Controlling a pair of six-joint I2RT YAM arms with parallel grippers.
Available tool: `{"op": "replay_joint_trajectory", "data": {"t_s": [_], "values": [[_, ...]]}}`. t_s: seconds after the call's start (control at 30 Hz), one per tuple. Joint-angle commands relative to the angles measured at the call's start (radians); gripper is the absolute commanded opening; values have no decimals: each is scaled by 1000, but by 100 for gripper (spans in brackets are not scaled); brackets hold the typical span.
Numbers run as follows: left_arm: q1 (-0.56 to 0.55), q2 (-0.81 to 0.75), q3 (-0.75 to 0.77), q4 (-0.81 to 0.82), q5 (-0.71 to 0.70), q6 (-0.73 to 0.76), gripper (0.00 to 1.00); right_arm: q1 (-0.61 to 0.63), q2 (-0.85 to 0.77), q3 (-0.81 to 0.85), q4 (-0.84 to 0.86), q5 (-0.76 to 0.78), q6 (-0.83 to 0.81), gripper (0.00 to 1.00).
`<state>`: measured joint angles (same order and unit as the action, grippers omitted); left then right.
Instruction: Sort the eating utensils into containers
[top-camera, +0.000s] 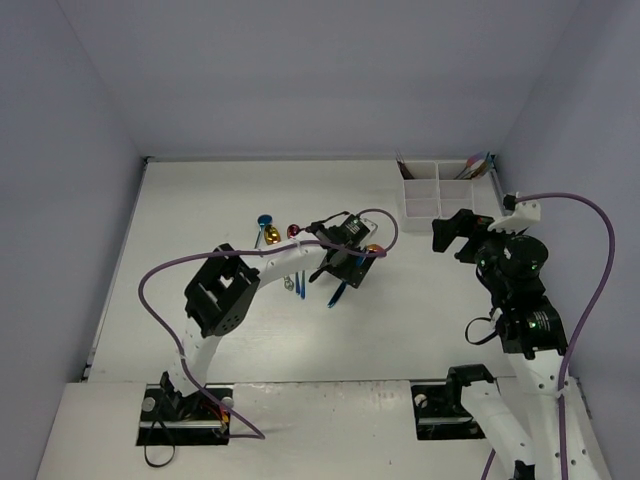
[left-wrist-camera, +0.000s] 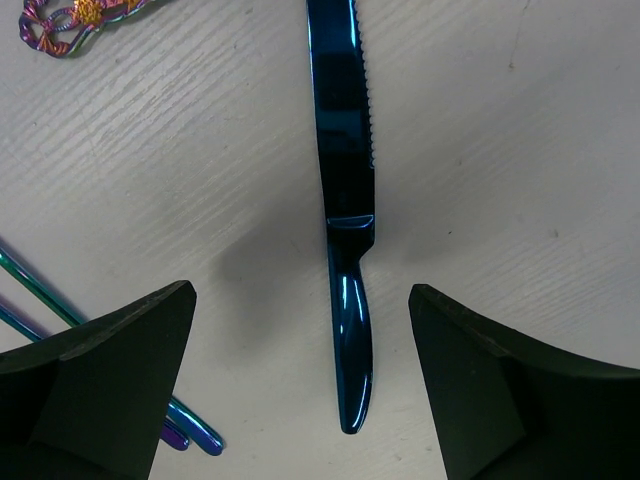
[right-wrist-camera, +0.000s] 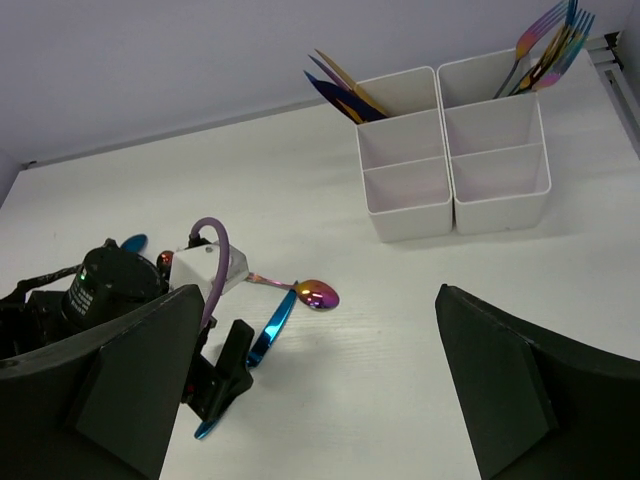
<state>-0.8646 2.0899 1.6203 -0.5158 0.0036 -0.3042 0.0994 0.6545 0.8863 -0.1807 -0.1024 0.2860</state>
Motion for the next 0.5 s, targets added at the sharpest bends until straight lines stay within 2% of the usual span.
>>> {"op": "replay_joint_trajectory", "data": {"t_s": [0.0,0.33,0.47], "values": [[0,-8,45,-25,3,-6,80,-1,-13,-10,5,-20,7,100],[1,69,89,-40,26,-9,61,0,-19,-17,-16,-20,2,100],[1,102,106,-56,31,-24,49,0,-16,-11,-19,-20,1,100]]}}
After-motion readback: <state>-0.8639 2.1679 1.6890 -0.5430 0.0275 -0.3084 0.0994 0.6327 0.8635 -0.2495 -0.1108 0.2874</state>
